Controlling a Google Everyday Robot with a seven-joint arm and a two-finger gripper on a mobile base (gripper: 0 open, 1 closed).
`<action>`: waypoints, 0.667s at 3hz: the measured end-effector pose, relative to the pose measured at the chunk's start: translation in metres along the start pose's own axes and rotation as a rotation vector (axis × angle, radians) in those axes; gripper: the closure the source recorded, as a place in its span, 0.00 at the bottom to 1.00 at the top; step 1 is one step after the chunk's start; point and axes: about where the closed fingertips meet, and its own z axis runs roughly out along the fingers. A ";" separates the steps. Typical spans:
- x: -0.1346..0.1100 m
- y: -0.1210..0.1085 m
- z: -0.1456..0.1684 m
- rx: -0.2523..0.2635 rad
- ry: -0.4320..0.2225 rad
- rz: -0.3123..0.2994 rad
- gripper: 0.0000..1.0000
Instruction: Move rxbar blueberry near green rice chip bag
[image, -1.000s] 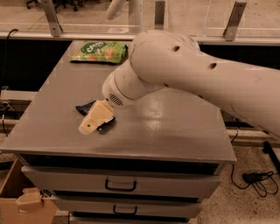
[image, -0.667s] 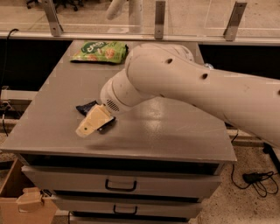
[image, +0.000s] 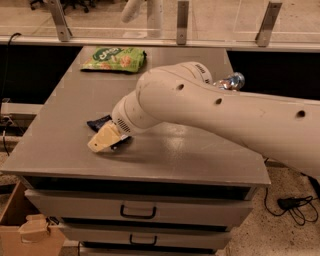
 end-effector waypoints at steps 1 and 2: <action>-0.001 -0.001 0.003 0.011 0.003 0.019 0.42; -0.003 -0.001 0.004 0.019 0.006 0.024 0.65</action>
Offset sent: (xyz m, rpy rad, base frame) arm 0.0062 0.0039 -0.0038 -0.0033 0.0143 -0.0445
